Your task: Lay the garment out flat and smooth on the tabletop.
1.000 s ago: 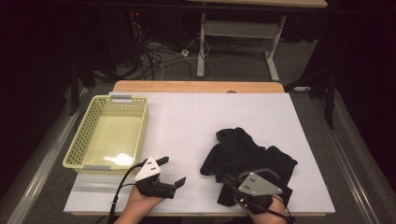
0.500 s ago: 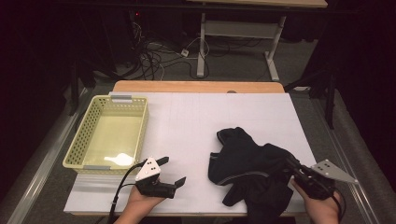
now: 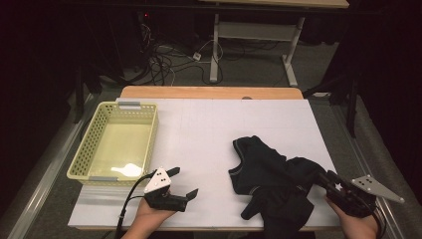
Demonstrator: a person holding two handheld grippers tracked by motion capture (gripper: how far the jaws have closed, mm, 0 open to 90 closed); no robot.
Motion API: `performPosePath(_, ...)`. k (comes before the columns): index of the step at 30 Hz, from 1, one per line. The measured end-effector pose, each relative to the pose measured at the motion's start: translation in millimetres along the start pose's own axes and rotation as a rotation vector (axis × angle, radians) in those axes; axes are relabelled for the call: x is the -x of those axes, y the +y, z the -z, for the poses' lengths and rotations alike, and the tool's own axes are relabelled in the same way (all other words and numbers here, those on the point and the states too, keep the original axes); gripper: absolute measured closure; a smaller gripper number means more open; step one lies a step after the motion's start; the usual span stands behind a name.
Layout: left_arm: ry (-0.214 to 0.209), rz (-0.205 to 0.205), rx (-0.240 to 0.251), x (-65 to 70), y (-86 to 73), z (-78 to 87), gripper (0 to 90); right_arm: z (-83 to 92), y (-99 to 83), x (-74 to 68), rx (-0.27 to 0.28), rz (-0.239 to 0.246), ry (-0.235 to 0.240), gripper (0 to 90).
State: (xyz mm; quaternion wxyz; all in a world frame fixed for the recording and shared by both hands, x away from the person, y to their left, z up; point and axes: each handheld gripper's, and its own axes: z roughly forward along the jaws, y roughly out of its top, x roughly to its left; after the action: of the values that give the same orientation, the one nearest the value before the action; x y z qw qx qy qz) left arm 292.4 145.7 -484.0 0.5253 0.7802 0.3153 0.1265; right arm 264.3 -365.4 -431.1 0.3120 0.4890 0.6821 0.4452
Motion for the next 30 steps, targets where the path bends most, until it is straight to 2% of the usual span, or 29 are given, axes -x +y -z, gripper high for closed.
performPosePath(4, -0.001, 0.001, -0.001, -0.2, 0.0, 0.0, 3.6, 9.2, 22.0, -37.5, 0.067, 0.088, 0.072, 50.5)
performPosePath(5, -0.001, 0.0, -0.001, -0.1, 0.0, -0.1, 3.5, 9.6, 25.6, -47.8, 0.076, 0.117, 0.098, 49.1)
performPosePath(7, 0.0, 0.0, 0.0, 0.0, 0.0, 0.0, 3.6, 4.5, 28.0, -68.9, 0.072, 0.156, 0.176, 40.5)
performPosePath(9, 0.0, 0.0, 0.001, 0.1, 0.0, 0.0, 3.6, -9.6, 25.4, -88.0, 0.009, 0.174, 0.253, 28.8)
performPosePath(10, 0.0, -0.001, 0.001, 0.1, -0.1, 0.1, 3.6, -18.9, 22.5, -96.3, -0.038, 0.194, 0.267, 24.3)
performPosePath(11, 0.001, -0.002, 0.001, 0.2, -0.1, 0.1, 3.5, -28.0, 18.6, -102.7, -0.078, 0.22, 0.255, 21.3)
performPosePath(14, 0.005, -0.004, 0.005, 0.8, -0.4, 0.5, 3.6, -51.9, 4.6, -111.1, -0.173, 0.239, 0.255, 18.2)
performPosePath(16, 0.006, -0.005, 0.006, 0.8, -0.5, 0.6, 3.5, -62.7, -6.2, -114.9, -0.207, 0.277, 0.235, 20.7)
performPosePath(19, 0.009, -0.006, 0.006, 1.1, -0.6, 0.6, 3.6, -69.1, -14.3, -122.7, -0.215, 0.345, 0.176, 29.1)
performPosePath(21, 0.012, -0.007, 0.008, 1.3, -0.7, 0.9, 3.6, -70.0, -14.2, -125.5, -0.222, 0.363, 0.15, 36.9)
performPosePath(22, 0.014, -0.007, 0.01, 1.4, -0.8, 1.0, 3.6, -70.1, -14.0, -125.3, -0.222, 0.371, 0.143, 43.7)
performPosePath(23, 0.016, -0.007, 0.012, 1.6, -0.9, 1.2, 3.8, -69.6, -14.0, -124.0, -0.214, 0.371, 0.137, 52.2)
performPosePath(25, 0.021, -0.006, 0.016, 2.0, -1.2, 1.6, 4.0, -68.5, -14.4, -119.9, -0.2, 0.349, 0.146, 62.4)
performPosePath(30, 0.018, -0.003, 0.015, 1.4, -1.1, 1.5, 4.3, -65.5, -13.8, -112.4, -0.153, 0.293, 0.204, 76.6)
